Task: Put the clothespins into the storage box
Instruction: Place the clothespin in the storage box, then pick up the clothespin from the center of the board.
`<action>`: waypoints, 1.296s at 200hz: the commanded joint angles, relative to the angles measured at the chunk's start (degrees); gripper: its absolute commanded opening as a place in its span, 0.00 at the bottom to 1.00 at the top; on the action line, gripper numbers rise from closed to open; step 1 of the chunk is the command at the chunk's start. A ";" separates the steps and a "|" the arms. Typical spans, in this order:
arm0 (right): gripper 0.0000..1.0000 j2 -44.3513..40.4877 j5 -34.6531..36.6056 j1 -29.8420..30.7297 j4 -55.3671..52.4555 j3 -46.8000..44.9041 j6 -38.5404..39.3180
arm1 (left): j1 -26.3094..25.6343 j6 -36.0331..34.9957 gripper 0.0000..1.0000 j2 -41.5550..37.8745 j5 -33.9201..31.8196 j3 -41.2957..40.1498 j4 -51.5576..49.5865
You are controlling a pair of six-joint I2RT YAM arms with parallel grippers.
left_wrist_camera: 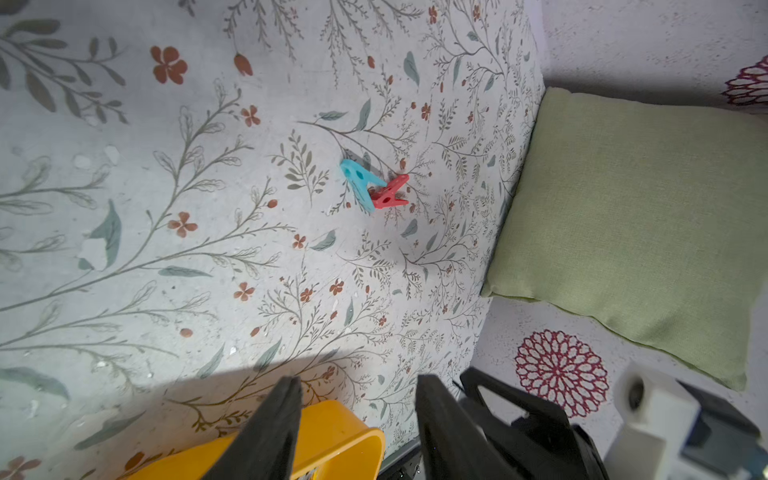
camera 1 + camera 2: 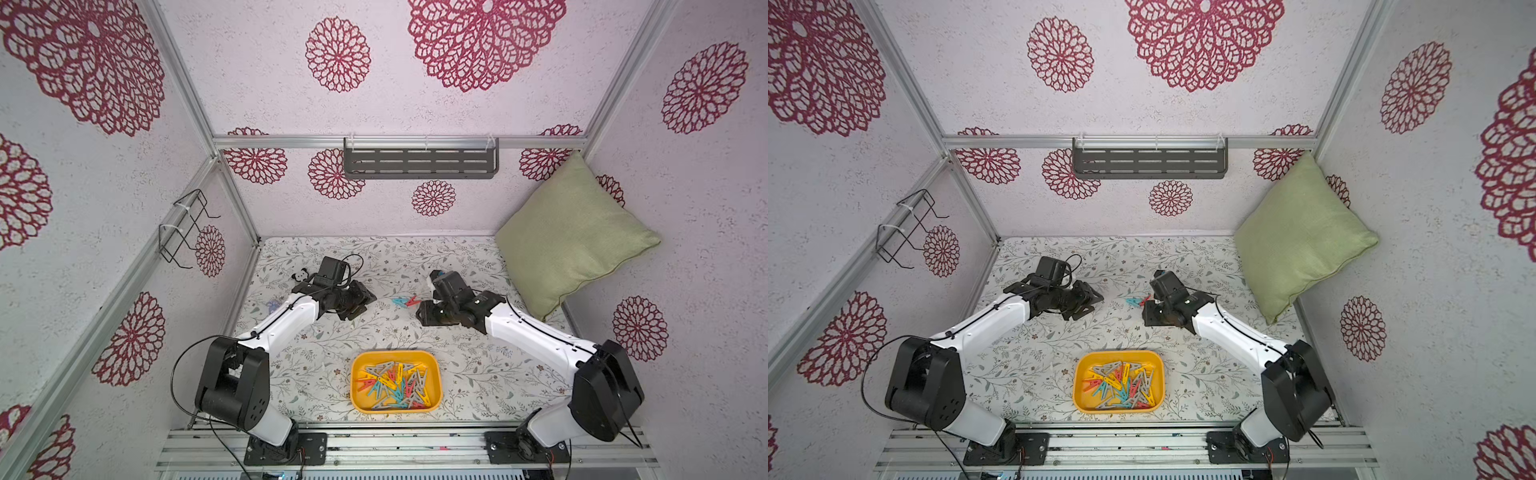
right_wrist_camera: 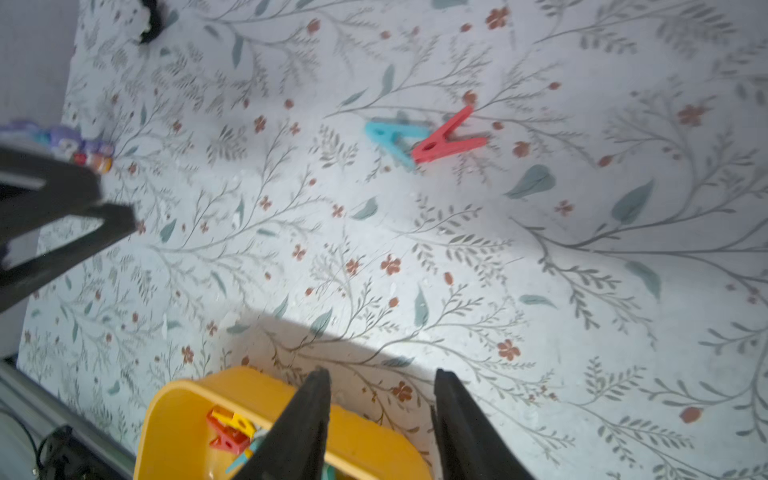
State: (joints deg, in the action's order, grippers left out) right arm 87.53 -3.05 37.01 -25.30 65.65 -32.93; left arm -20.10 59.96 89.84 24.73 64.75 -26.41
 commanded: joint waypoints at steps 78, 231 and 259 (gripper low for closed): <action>0.43 22.44 -5.63 -7.73 -0.11 18.42 -4.07 | 3.29 -3.34 0.51 4.74 2.25 4.37 -1.83; 0.39 40.72 -4.80 -9.17 -4.80 34.91 -4.42 | 8.15 -6.35 0.51 7.98 5.46 5.82 -3.88; 0.36 42.22 -5.03 -9.30 -5.10 35.94 -4.35 | 8.75 -6.75 0.51 7.98 5.68 5.81 -4.21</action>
State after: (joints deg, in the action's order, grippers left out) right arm 128.70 -7.79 28.16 -28.58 100.01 -36.97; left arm -12.16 54.57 97.12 29.58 69.45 -29.76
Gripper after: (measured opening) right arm 0.369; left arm 0.511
